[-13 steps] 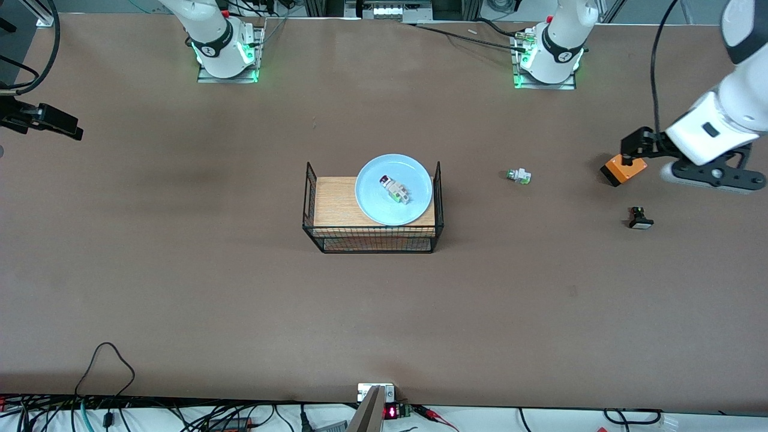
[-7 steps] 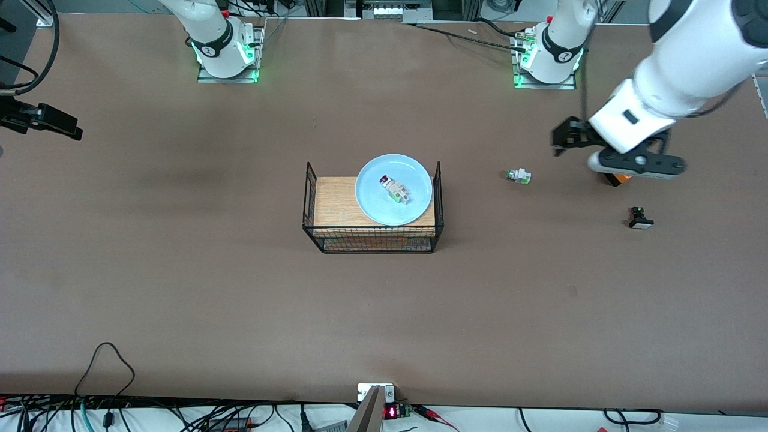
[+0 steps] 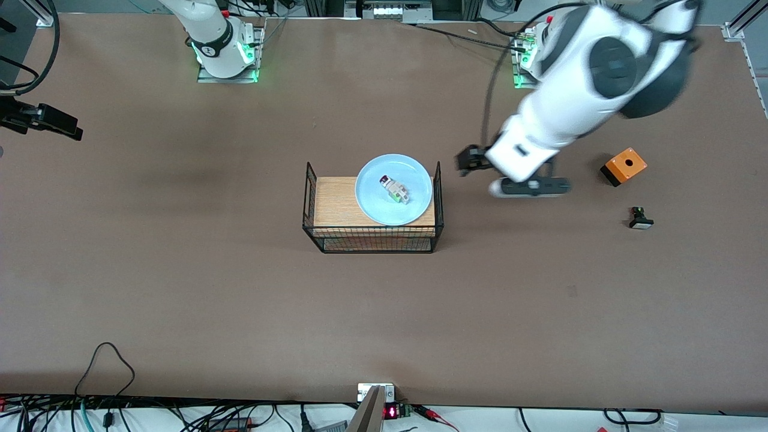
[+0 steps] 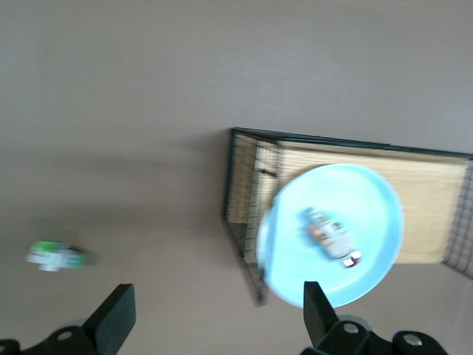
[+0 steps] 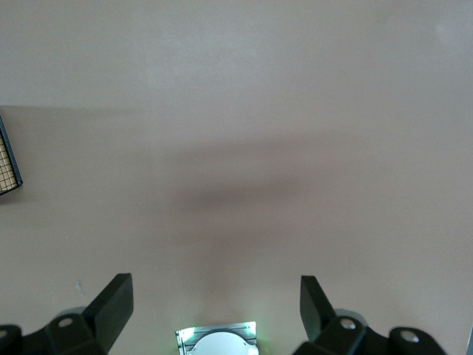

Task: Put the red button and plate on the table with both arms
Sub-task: 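Lower the left gripper and grasp the white button part on the plate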

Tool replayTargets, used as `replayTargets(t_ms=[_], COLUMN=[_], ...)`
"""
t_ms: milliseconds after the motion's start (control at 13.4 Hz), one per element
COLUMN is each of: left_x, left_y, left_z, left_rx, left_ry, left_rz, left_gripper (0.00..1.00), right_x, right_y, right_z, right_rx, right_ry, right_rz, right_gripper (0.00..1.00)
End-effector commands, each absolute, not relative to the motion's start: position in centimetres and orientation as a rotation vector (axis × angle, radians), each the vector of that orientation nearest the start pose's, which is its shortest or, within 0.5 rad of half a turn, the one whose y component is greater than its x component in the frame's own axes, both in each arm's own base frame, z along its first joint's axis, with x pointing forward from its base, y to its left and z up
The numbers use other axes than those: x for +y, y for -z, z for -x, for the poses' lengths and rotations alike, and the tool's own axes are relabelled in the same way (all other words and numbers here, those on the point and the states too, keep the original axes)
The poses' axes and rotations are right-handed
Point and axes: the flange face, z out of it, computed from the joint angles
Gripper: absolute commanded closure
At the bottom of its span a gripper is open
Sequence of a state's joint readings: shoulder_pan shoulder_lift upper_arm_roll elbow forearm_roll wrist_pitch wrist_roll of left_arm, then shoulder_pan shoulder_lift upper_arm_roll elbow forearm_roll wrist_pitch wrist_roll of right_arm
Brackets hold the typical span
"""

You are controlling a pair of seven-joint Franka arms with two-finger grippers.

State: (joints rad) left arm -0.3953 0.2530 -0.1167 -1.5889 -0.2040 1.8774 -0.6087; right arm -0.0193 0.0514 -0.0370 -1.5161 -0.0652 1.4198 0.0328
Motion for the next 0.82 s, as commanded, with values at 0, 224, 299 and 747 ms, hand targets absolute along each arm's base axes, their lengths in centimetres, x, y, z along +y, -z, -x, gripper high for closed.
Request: replayTargets(t_ms=[0,224,299,747], left_x=[-38.0,-44.1,-45.3,-48.3], left_y=[-48.3,-43.7,-42.1,-37.6], left_z=[-54.9,-52.5,-52.0,-53.1], left_rx=[-0.417,-0.629,-0.722,-0.794], left_ry=[-0.178,-0.133,-0.092,0.050], left_rz=[3.321,3.214,3.155,3.131], left_gripper=[0.00,0.00,0.00,0.00], right_x=[-3.1,-3.2,-3.2,-3.1], right_y=[-61.6,-61.5,-61.5,-60.4], right_z=[-55.6,-55.6,-55.6,-56.2], right_rx=[0.118,0.123,0.125,0.161], right_ry=[-0.225,-0.227,-0.225,-0.252], right_rz=[3.198,3.197,3.198,3.186], right_gripper=[0.00,0.00,0.00,0.00])
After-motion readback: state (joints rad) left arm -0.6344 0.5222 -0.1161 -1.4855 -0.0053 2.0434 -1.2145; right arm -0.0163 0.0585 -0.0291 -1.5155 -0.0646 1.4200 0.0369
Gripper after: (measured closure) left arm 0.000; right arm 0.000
